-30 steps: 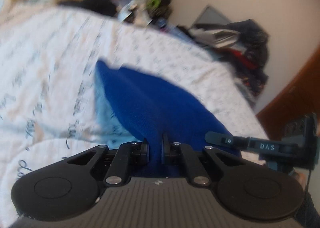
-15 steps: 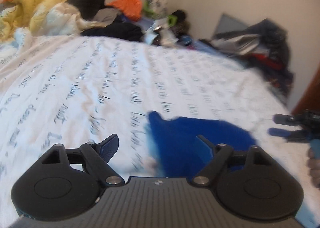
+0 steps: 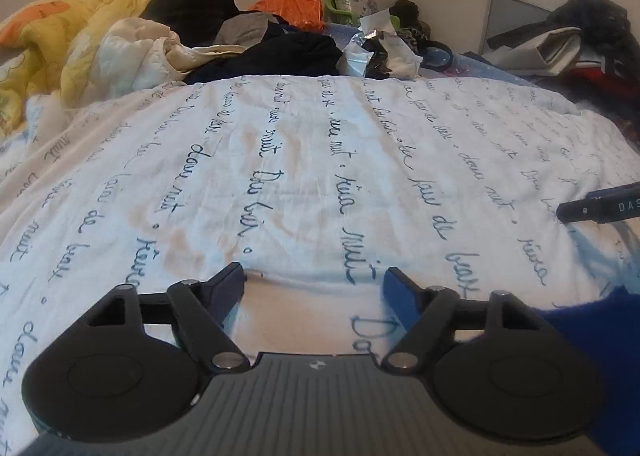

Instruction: Fold small clothes

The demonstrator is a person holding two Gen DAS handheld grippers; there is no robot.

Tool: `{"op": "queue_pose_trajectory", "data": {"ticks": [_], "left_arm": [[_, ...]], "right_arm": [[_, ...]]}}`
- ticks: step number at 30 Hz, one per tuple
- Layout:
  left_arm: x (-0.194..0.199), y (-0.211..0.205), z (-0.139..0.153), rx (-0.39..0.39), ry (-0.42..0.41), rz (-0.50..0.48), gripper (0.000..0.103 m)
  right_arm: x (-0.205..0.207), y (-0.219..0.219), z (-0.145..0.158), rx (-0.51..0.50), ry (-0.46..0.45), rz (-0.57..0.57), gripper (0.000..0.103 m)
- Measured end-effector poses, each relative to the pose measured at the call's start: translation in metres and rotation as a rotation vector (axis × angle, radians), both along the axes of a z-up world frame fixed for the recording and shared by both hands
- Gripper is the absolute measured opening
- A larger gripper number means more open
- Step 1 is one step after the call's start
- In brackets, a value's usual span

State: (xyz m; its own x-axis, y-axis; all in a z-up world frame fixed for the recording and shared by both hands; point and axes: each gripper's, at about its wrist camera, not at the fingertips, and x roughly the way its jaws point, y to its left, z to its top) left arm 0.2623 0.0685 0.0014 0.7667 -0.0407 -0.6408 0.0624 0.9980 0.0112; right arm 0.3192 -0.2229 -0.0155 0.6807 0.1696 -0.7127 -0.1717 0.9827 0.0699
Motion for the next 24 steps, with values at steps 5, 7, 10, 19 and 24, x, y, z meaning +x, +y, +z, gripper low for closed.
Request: {"op": "queue_pose_trajectory", "data": {"ticks": [5, 7, 10, 19, 24], "left_arm": [[0.012, 0.011, 0.009, 0.014, 0.083, 0.073, 0.09], [-0.017, 0.019, 0.021, -0.109, 0.106, 0.055, 0.086], [-0.063, 0.021, 0.029, -0.341, 0.152, -0.057, 0.092], [-0.093, -0.055, 0.041, 0.008, -0.091, -0.155, 0.013], [-0.108, -0.048, 0.02, 0.119, -0.043, -0.088, 0.021]], "right_arm": [[-0.004, 0.01, 0.005, -0.004, 0.006, -0.112, 0.076], [-0.048, 0.004, 0.022, 0.094, -0.06, -0.042, 0.076], [-0.112, -0.01, 0.035, 0.209, -0.082, 0.065, 0.081], [-0.15, 0.02, 0.033, 0.121, -0.057, 0.257, 0.007], [-0.149, 0.007, 0.013, 0.093, -0.039, 0.151, 0.011]]}}
